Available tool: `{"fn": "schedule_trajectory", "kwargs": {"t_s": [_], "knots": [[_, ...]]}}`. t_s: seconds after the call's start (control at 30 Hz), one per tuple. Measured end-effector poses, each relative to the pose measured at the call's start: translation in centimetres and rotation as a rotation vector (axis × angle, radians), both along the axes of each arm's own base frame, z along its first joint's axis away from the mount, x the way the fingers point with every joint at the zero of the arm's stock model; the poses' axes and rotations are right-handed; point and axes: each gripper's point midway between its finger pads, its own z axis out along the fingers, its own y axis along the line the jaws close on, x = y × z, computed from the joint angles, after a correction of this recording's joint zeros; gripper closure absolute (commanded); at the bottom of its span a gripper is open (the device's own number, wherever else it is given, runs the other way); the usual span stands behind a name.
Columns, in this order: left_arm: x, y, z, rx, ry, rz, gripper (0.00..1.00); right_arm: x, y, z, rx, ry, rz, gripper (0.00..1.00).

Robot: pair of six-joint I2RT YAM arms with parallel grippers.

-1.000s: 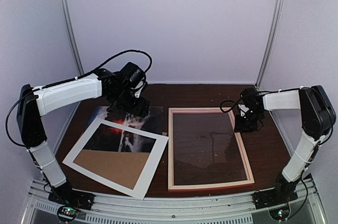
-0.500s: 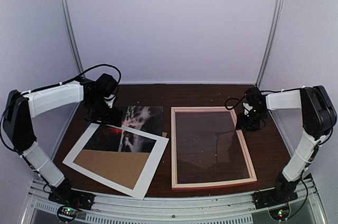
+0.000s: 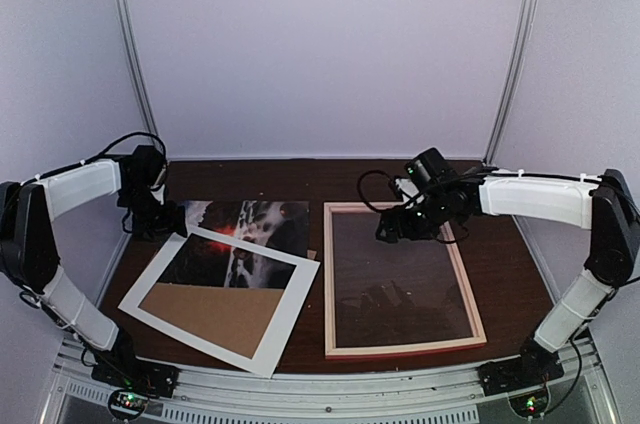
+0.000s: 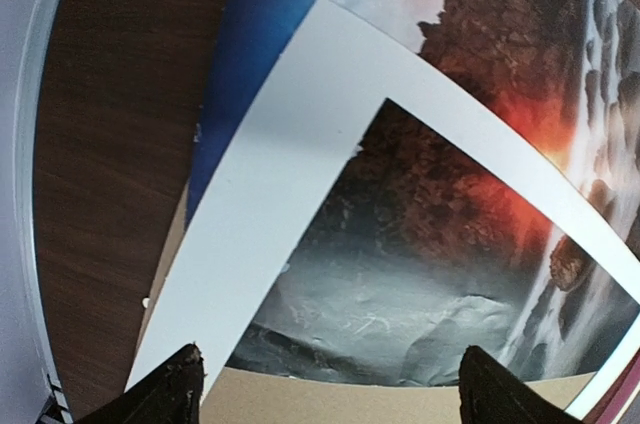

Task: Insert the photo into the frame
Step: Pick up the mat board from the photo.

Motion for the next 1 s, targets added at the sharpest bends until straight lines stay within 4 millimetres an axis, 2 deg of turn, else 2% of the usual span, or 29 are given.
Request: {"fn": "schedule_trajectory", "kwargs": {"t_s": [0.07, 0.2, 0.3, 0.4, 0.53, 0.67, 0.83, 1.0], "knots": [[0.0, 1.1, -0.1, 0.010, 0.002, 0.023, 0.11, -1.3, 4.3, 0.7, 0.032, 0.005, 0.087, 0.23], [0.0, 3.5, -0.6, 0.015, 0.011, 0.076, 0.12, -3.6, 11.5, 1.0, 0.072, 0.027, 0.225, 0.23], [0.1, 4.4, -1.3, -0.011, 0.027, 0.103, 0.13, -5.7, 15.9, -0.1, 0.080, 0.067, 0.312, 0.23], [0.0, 4.8, -2.1, -0.036, 0.056, 0.111, 0.14, -7.9, 18.7, -1.9, 0.072, 0.127, 0.372, 0.22], [0.0, 4.8, -3.3, -0.052, 0.101, 0.095, 0.14, -10.8, 20.9, -4.1, 0.047, 0.202, 0.433, 0.22], [0.0, 5.0, -4.0, -0.070, 0.127, 0.088, 0.14, -12.6, 21.7, -5.3, 0.013, 0.250, 0.462, 0.21], [0.0, 5.6, -4.6, -0.089, 0.160, 0.083, 0.14, -13.0, 21.1, -5.8, -0.026, 0.282, 0.450, 0.16], [-0.6, 5.2, -5.3, -0.112, 0.198, 0.053, 0.14, -12.5, 20.2, -6.4, -0.085, 0.281, 0.418, 0.13]]}}
